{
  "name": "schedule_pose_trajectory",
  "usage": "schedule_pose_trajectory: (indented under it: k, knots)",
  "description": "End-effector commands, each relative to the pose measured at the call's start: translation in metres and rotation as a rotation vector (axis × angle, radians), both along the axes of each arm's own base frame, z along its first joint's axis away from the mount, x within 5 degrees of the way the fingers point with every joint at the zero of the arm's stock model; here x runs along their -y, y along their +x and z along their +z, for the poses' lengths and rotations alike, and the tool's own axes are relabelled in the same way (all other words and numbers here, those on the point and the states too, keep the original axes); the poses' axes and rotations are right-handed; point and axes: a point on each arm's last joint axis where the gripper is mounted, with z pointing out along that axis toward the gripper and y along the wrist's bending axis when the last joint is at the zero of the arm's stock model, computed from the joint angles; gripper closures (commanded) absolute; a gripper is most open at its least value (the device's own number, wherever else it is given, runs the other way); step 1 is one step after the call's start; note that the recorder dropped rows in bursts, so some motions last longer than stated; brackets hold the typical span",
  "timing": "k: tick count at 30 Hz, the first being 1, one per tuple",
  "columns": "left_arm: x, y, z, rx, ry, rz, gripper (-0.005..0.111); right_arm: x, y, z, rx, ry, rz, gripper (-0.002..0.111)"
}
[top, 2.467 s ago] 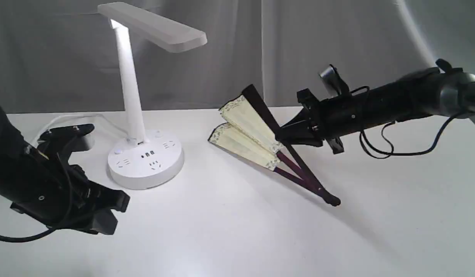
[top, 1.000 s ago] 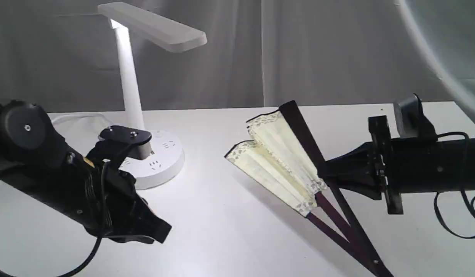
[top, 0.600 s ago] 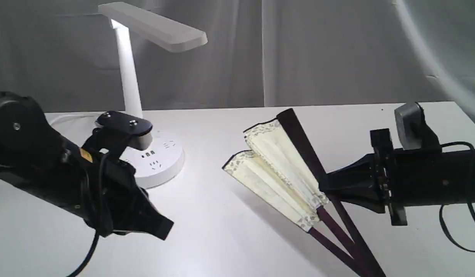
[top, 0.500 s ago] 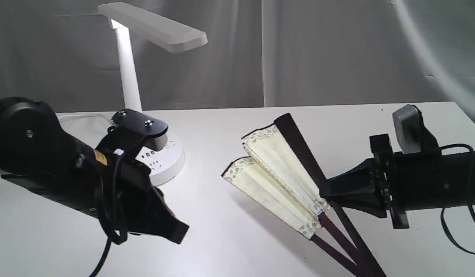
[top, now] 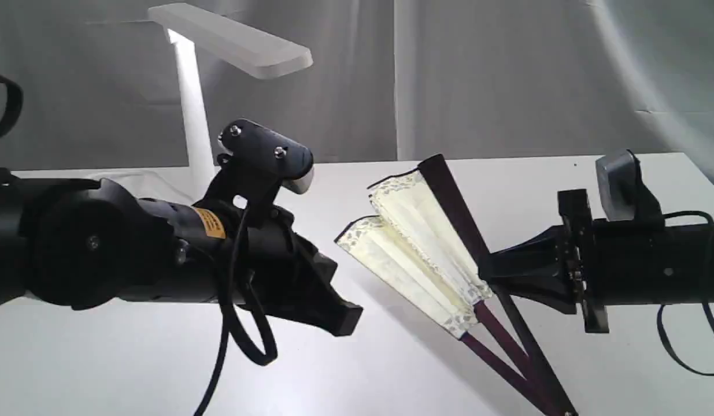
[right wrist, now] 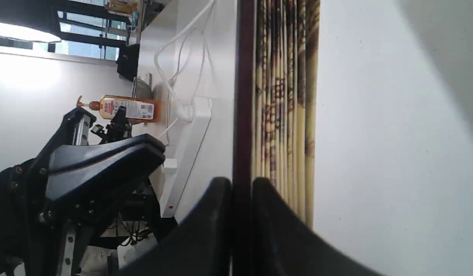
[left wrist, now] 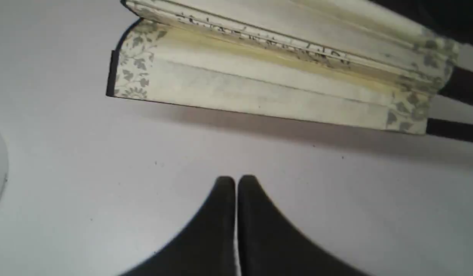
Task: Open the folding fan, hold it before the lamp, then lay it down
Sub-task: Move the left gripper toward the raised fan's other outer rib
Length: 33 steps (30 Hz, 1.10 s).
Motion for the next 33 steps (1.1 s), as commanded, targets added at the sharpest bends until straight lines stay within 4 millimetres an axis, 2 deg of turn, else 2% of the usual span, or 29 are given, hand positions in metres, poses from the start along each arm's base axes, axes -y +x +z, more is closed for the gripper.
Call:
schedule_pose_trajectory:
  k: [1, 9, 12, 23, 29, 33]
  knots:
    - [-0.002, -0.002, -0.002, 0.021, -0.051, 0.051, 0.107, 0.002, 0.000, 0.006, 0.028, 0.020, -0.012, 0.108]
    - [-0.020, -0.007, -0.020, 0.094, -0.131, 0.205, 0.107, 0.002, 0.000, 0.006, 0.028, 0.020, -0.012, 0.108]
    - [-0.023, -0.008, -0.020, 0.090, -0.189, 0.267, 0.107, 0.002, 0.000, 0.006, 0.028, 0.020, -0.012, 0.108]
    - [-0.023, -0.006, -0.018, 0.123, -0.202, 0.276, 0.107, 0.002, -0.001, 0.005, 0.027, 0.013, -0.003, 0.108]
    - [-0.027, -0.007, -0.017, 0.262, -0.249, 0.299, 0.107, 0.002, -0.001, 0.005, 0.027, 0.013, -0.003, 0.108]
    - [-0.025, -0.025, -0.022, 0.389, -0.327, 0.271, 0.107, 0.002, -0.001, 0.005, 0.030, 0.014, -0.004, 0.108]
